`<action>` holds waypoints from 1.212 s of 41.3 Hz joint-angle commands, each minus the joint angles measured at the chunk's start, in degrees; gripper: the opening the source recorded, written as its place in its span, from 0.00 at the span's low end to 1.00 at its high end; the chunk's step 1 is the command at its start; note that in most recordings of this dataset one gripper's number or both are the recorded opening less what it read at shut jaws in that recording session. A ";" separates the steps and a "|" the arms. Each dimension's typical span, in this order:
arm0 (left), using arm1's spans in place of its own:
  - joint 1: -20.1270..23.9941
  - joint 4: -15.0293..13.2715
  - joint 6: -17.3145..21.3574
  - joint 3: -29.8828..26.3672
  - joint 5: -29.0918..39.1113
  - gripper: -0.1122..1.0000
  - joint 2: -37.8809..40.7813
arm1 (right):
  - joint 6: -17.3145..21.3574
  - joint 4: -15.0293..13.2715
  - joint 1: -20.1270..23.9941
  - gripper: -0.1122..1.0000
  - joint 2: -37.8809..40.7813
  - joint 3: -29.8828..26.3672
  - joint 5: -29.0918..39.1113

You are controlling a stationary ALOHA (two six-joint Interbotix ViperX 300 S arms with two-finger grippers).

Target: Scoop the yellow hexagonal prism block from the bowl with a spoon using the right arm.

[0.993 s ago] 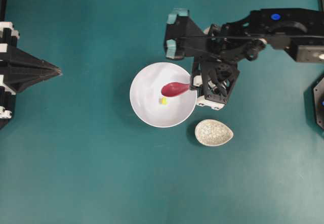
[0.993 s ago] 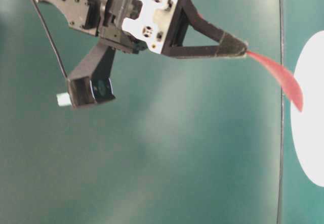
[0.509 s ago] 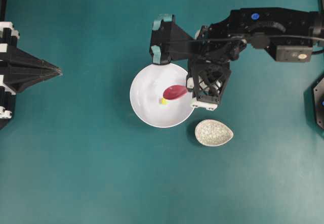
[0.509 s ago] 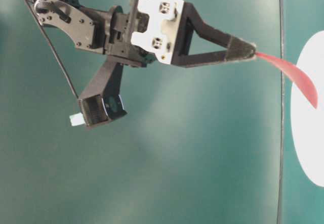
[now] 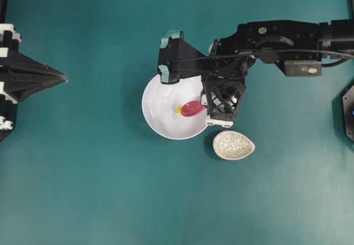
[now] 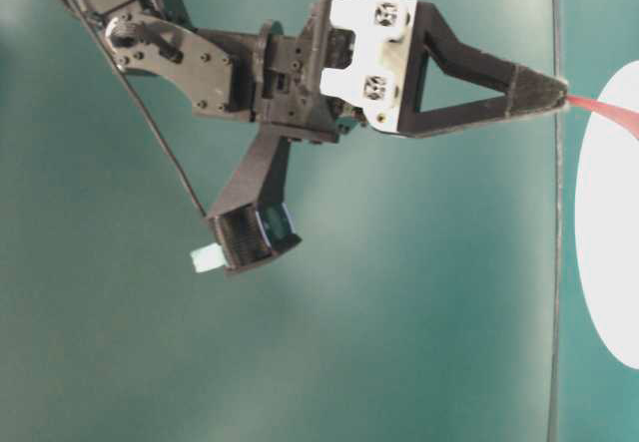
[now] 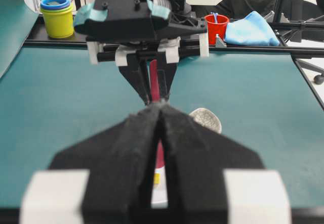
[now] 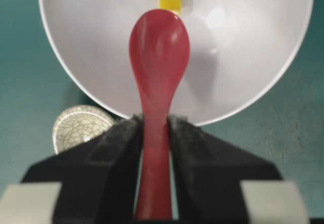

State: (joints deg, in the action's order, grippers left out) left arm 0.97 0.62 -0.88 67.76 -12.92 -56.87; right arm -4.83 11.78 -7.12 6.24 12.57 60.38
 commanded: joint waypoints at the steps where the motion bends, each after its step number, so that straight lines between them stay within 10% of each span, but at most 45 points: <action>1: 0.09 0.18 -0.09 -1.76 -0.26 0.10 0.26 | -0.09 -0.26 0.09 0.32 -0.70 -0.44 -0.09; 50: 0.09 0.18 -0.09 -1.76 -0.62 0.10 0.09 | -0.62 -0.35 0.70 0.32 2.11 -0.44 -2.37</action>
State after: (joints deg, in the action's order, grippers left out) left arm 0.97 0.70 -0.88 67.68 -12.92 -56.95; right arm -5.36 11.51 -6.68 9.32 12.66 58.62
